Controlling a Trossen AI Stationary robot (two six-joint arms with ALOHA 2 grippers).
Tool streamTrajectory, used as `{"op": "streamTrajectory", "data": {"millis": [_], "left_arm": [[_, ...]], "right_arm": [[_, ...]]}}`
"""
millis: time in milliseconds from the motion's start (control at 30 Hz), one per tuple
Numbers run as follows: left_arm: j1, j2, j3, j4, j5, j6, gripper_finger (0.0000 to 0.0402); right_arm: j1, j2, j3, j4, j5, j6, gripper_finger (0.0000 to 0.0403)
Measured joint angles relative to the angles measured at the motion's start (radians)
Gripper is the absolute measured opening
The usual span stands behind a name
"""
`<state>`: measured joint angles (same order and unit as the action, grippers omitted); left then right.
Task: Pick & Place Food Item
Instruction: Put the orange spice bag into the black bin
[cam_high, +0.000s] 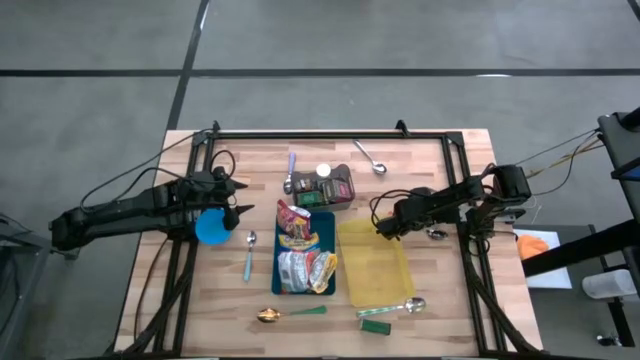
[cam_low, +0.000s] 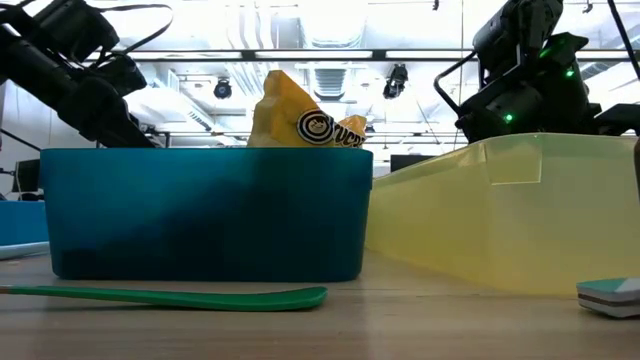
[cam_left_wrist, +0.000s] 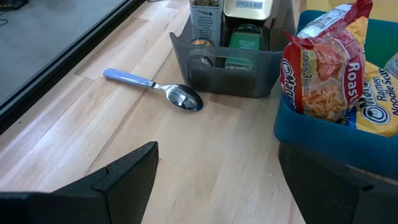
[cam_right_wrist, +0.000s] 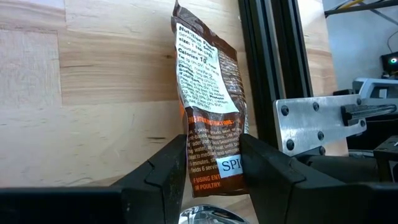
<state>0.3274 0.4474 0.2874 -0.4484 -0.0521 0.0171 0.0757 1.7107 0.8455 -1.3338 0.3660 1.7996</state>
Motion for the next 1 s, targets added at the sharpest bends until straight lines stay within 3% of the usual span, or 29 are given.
{"op": "streamTrajectory", "data": {"millis": [367,633,1000], "left_arm": [[0.0,0.0,0.0,0.0,0.0,0.0,0.0336],[0.0,0.0,0.0,0.0,0.0,0.0,0.0336],[0.0,0.0,0.0,0.0,0.0,0.0,0.0336]], "right_arm": [[0.0,0.0,0.0,0.0,0.0,0.0,0.0139],[0.0,0.0,0.0,0.001,-0.001,0.0,0.0088],[0.0,0.0,0.0,0.002,0.0,0.0,0.0084]]}}
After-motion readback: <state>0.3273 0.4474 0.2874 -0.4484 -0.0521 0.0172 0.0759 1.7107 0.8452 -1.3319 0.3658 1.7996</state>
